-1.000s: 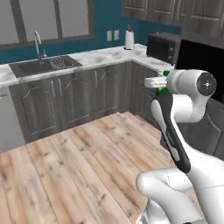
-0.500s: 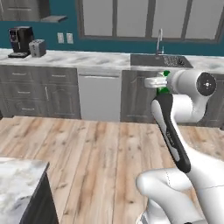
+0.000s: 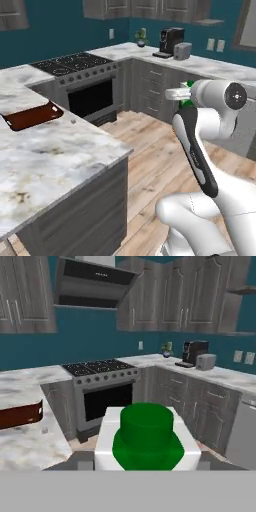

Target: Take out the milk from the fridge and place it on the tray on the counter. Then take the sugar cube near the tray and place it in the tray.

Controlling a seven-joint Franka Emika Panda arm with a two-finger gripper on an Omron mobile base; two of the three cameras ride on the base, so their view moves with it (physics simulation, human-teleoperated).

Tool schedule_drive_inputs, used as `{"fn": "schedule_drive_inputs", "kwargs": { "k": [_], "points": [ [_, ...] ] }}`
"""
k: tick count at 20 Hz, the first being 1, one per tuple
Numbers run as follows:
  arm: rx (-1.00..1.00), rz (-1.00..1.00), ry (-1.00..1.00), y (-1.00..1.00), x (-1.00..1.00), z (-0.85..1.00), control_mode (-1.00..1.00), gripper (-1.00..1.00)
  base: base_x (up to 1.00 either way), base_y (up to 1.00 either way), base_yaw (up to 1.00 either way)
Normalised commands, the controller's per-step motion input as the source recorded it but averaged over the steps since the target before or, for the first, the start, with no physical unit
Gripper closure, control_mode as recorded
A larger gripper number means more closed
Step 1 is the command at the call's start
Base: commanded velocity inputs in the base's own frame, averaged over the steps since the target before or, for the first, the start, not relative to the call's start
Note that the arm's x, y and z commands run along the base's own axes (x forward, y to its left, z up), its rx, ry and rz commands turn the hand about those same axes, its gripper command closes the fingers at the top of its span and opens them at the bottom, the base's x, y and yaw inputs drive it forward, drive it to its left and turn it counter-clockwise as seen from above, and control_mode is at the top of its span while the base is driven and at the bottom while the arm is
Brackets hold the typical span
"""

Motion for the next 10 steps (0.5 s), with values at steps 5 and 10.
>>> {"fn": "schedule_drive_inputs", "kwargs": {
  "k": [5, 10],
  "points": [
    [0.0, 0.0, 0.0, 0.0, 0.0, 0.0, 1.0, 1.0, 0.07, -0.29, 0.92],
    [0.0, 0.0, 0.0, 0.0, 0.0, 0.0, 1.0, 1.0, 0.0, -0.58, 0.82]
  ]
}}
